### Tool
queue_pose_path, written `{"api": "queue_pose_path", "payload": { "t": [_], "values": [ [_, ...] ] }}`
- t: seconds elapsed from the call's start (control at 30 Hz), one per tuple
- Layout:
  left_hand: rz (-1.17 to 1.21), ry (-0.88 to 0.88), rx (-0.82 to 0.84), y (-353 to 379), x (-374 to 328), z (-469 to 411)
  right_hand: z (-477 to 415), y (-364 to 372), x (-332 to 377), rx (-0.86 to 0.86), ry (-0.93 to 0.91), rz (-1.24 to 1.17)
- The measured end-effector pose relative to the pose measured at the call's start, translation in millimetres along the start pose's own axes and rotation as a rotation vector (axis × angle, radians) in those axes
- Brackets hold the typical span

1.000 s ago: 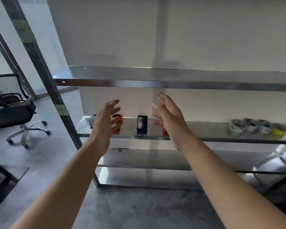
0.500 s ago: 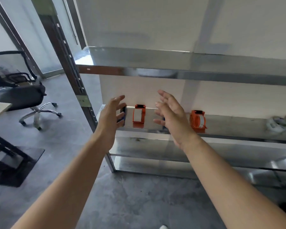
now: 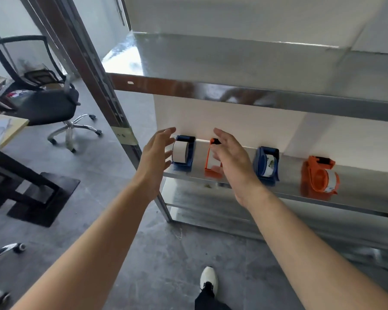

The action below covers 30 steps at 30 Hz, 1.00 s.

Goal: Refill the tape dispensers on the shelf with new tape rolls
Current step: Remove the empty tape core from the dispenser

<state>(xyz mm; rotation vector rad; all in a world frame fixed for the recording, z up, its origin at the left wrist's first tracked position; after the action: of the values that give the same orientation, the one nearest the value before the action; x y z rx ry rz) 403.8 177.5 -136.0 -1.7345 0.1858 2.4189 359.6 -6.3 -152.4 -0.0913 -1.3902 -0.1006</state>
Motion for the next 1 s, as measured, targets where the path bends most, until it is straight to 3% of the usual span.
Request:
{"api": "queue_pose_path", "payload": {
  "t": [0.33, 0.5, 0.83, 1.0],
  "values": [
    [0.042, -0.135, -0.046, -29, 19, -75, -79, 25, -36, -0.007, 0.139, 0.019],
    [0.012, -0.151, 0.033, -34, 31, -111, -103, 45, -57, -0.039, 0.218, 0.03],
    [-0.057, -0.183, 0.217, -40, 64, -180, -131, 69, -107, -0.276, 0.372, -0.023],
    [-0.141, -0.123, 0.314, -39, 65, -189, -137, 77, -125, -0.334, 0.445, -0.084]
  ]
}}
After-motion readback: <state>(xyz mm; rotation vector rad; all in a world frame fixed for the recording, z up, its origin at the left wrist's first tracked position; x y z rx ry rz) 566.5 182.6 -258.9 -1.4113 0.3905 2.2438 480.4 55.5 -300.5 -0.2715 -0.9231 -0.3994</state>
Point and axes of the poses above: each hand's wrist, its own z-axis away from the middle knuckle, its own y-axis out of the palm, x = y × z, the point moved 6 cm from there along -z, towards the middle knuckle, and after that the axes turned 6 degrees about x, right-handed, at the moved point
